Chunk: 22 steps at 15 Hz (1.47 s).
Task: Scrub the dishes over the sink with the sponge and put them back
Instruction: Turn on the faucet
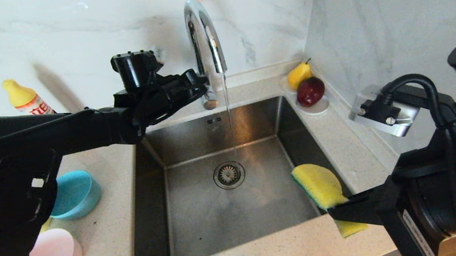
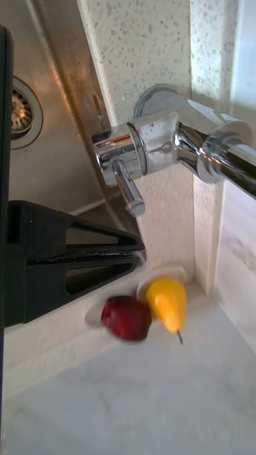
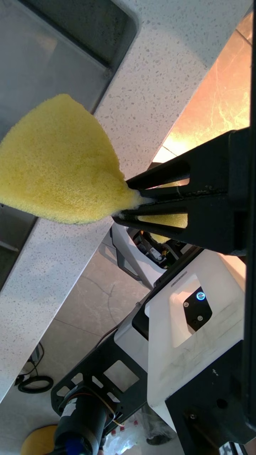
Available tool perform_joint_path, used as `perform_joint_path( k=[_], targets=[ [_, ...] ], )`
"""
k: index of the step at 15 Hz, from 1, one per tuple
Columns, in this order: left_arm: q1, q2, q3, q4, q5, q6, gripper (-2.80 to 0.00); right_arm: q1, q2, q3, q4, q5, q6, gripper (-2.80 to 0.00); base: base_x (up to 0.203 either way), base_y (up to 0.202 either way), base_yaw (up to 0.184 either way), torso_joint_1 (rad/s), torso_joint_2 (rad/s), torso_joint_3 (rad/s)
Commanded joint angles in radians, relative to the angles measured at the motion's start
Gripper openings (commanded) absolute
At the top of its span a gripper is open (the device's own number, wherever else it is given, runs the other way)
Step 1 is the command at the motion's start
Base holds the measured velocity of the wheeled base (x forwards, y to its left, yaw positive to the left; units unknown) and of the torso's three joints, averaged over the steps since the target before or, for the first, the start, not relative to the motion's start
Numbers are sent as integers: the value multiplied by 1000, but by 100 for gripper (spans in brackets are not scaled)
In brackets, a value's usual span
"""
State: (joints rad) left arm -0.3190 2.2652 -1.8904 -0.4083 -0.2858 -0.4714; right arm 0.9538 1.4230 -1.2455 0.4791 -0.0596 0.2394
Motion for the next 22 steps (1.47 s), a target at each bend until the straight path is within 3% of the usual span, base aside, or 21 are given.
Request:
perform_joint_path(
  k=[1, 7, 17, 22],
  targets=[
    [-6, 45, -18, -4, 31, 13, -280, 0, -4, 1, 4, 0, 1, -280, 0, 0, 0, 0, 0, 0],
    [2, 83, -24, -14, 86, 75, -280, 0, -3, 0, 4, 0, 1, -280, 0, 0, 0, 0, 0, 0],
    [57, 77, -29, -32, 88, 99, -280, 0, 1, -3, 4, 3, 0, -280, 0, 0, 0, 0, 0, 0],
    [56, 41, -16, -30, 137, 90, -280, 0, -3, -3, 4, 3, 1, -280, 0, 0, 0, 0, 0, 0]
  ],
)
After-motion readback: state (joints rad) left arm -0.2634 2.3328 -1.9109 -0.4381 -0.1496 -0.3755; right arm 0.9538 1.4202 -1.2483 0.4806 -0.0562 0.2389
